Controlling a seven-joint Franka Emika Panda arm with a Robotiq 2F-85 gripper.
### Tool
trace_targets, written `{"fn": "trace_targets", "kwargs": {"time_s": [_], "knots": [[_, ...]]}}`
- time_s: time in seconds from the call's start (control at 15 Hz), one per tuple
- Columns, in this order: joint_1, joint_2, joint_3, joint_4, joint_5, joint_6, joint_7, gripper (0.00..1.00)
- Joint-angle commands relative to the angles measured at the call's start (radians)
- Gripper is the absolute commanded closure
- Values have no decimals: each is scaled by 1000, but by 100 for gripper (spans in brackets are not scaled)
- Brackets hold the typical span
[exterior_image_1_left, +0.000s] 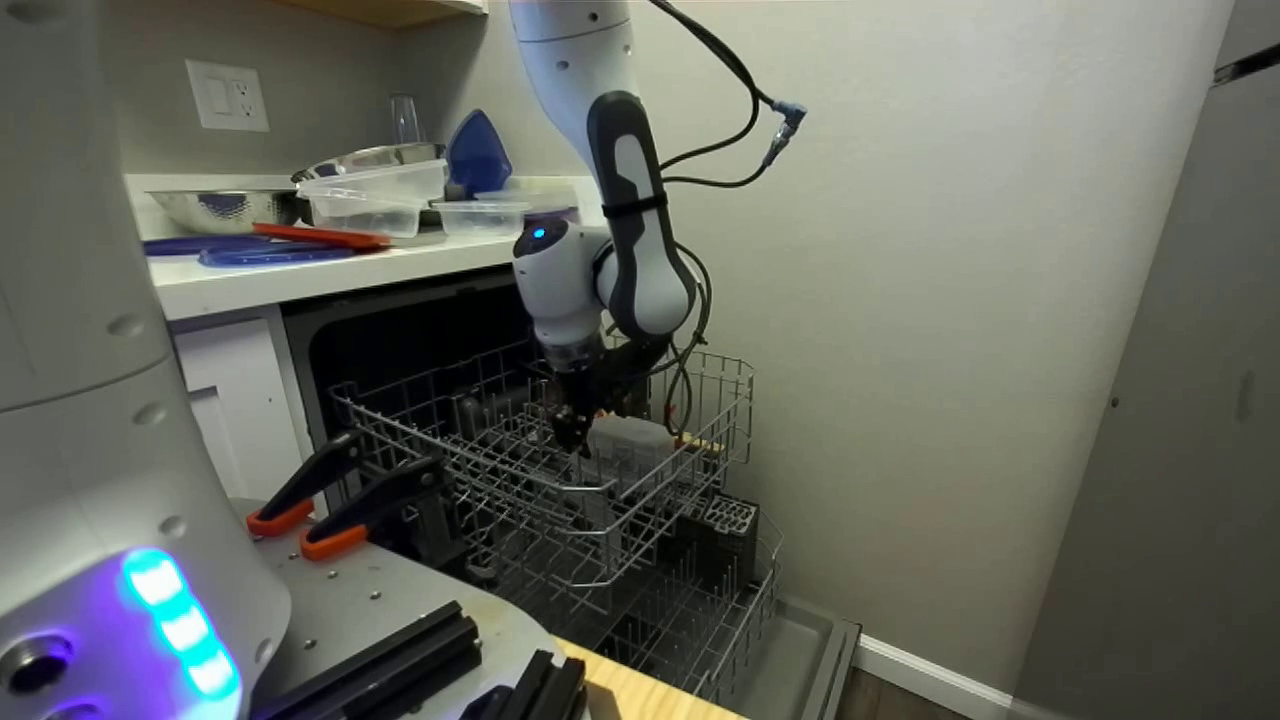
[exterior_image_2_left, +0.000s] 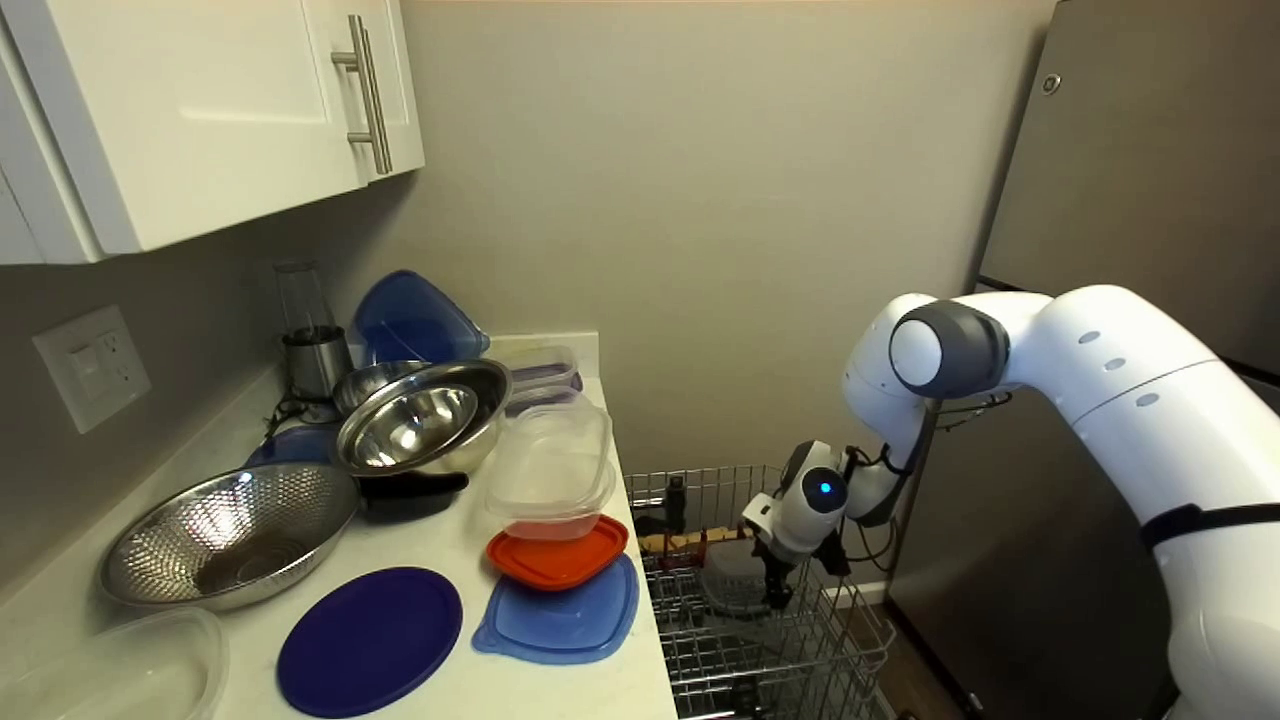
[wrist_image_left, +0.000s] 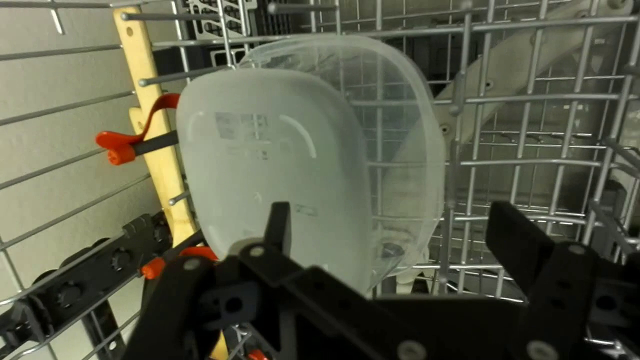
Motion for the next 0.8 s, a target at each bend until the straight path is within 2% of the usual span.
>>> {"fn": "trace_targets", "kwargs": {"time_s": [0.0, 0.73], "knots": [[17, -30, -33, -56, 20, 20, -37, 0], [24, -21, -52, -57, 20, 24, -35, 0]]}}
